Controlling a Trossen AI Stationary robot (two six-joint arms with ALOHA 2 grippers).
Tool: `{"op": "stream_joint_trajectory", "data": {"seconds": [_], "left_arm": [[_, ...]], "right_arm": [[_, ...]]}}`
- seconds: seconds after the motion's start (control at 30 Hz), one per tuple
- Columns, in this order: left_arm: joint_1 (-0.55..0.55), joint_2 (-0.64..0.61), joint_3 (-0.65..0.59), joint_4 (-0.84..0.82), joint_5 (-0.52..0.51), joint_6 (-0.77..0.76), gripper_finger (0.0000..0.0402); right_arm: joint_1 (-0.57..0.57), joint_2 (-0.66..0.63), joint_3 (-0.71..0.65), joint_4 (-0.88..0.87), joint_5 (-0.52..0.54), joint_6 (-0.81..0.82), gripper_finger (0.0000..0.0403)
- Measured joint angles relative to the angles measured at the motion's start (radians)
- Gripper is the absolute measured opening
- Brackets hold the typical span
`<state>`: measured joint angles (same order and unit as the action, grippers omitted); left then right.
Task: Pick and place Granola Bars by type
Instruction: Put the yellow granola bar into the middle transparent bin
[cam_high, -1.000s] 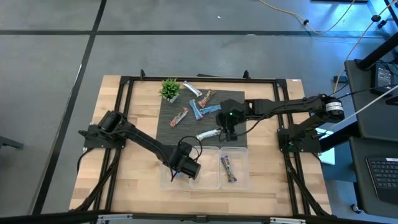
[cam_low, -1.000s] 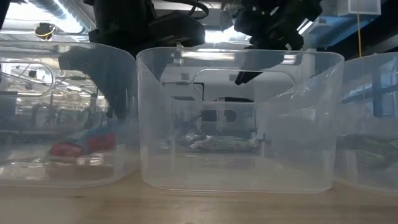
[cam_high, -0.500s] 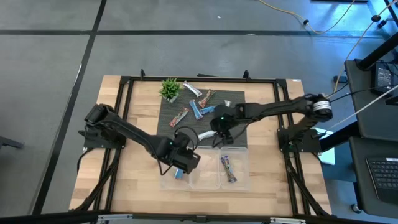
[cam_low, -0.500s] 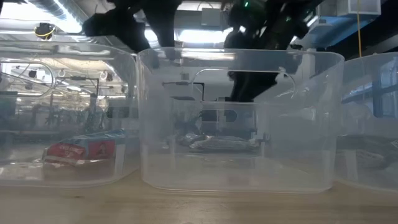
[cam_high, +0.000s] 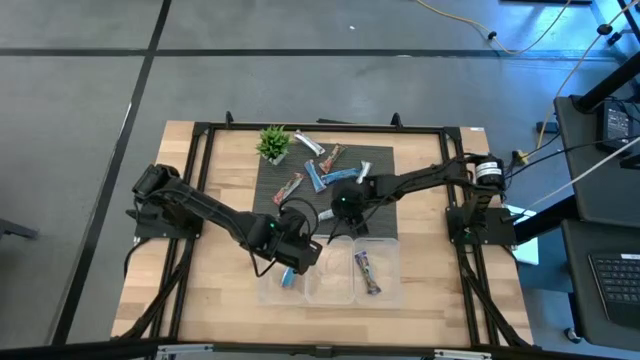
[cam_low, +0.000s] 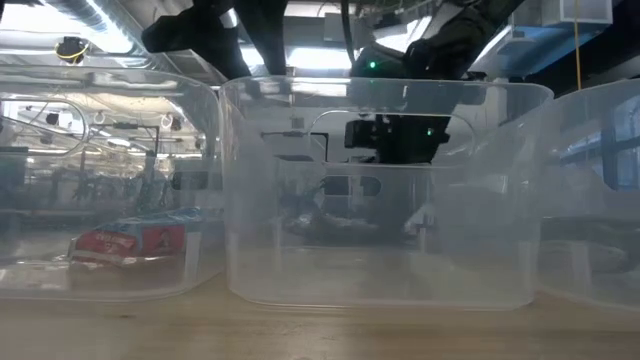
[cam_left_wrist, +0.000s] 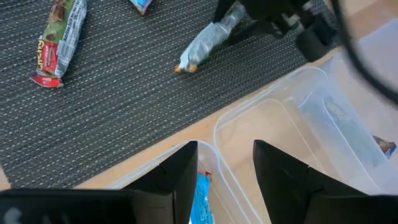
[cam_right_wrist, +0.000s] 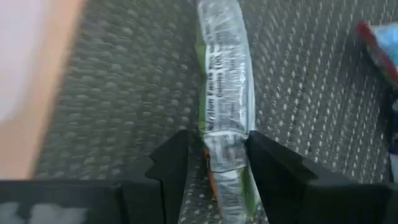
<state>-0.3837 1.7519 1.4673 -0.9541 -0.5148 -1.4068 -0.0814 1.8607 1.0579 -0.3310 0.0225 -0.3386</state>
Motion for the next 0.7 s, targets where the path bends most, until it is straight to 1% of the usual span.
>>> {"op": "stream_joint_trajectory", "data": {"seconds": [0.23,0.33,0.47,0.57,0.63,0.7], "left_arm": [[0.001,0.000,0.000,0.000,0.000,0.025,0.0148],[0.001,0.000,0.000,0.000,0.000,0.026,0.0146],[0.001,0.000,0.000,0.000,0.000,0.040,0.0146],[0.001,0.000,0.000,0.000,0.000,0.041,0.0145],[0.001,0.000,0.000,0.000,0.000,0.042,0.0146],[0.001,0.000,0.000,0.000,0.000,0.042,0.0148]], "right_arm": [[0.000,0.009,-0.001,0.007,0.017,0.001,0.0164],[0.000,0.009,-0.001,0.006,0.017,0.001,0.0145],[0.000,0.009,-0.001,0.007,0.021,0.001,0.0102],[0.000,0.009,-0.001,0.007,0.062,0.001,0.0076],[0.000,0.010,0.007,-0.008,0.101,0.001,0.0069],[-0.001,0.008,0.020,-0.033,0.127,0.004,0.0071]]}}
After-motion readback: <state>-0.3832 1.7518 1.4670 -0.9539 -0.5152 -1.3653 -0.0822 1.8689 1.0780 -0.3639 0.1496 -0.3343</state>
